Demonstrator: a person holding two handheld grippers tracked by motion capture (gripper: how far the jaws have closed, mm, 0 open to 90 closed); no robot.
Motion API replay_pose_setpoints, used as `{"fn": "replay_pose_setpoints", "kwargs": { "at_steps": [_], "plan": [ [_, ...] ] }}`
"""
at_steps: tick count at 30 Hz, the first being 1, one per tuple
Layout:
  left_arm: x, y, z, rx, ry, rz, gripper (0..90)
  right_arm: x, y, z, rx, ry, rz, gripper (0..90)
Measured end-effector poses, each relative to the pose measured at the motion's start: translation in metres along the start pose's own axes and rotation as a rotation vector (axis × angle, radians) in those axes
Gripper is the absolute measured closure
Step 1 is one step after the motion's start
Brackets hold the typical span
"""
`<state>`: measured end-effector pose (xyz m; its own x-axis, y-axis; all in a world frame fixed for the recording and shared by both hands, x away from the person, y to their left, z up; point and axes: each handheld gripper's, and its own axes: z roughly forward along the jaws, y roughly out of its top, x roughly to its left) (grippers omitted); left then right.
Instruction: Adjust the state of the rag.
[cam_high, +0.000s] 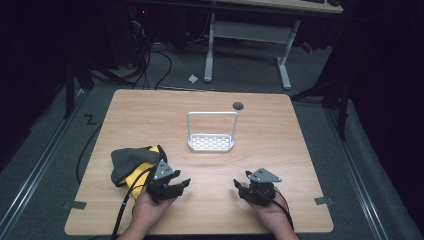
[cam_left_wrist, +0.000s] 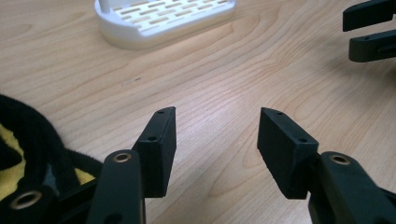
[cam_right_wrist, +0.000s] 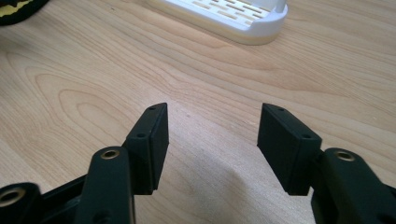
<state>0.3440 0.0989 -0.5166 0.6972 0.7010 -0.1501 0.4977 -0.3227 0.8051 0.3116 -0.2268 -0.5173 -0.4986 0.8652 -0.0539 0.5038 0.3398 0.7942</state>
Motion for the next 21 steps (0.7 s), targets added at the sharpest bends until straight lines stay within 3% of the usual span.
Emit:
{"fn": "replay_pose_setpoints", "kwargs": {
  "at_steps": [3, 10, 21],
  "plan": [
    [0.005, -0.002, -0.003, 0.001, 0.008, -0.005, 44.7, 0.001, -0.001, 0.001, 0.000, -0.009, -0.013, 41.9],
    [0.011, -0.006, -0.011, -0.012, 0.009, -0.009, 40.6, 0.003, -0.001, 0.001, -0.002, 0.025, -0.008, 42.1],
    [0.020, -0.008, -0.031, -0.052, 0.001, -0.031, 41.7, 0.002, 0.002, 0.002, -0.011, 0.040, -0.019, 43.0]
  ]
}}
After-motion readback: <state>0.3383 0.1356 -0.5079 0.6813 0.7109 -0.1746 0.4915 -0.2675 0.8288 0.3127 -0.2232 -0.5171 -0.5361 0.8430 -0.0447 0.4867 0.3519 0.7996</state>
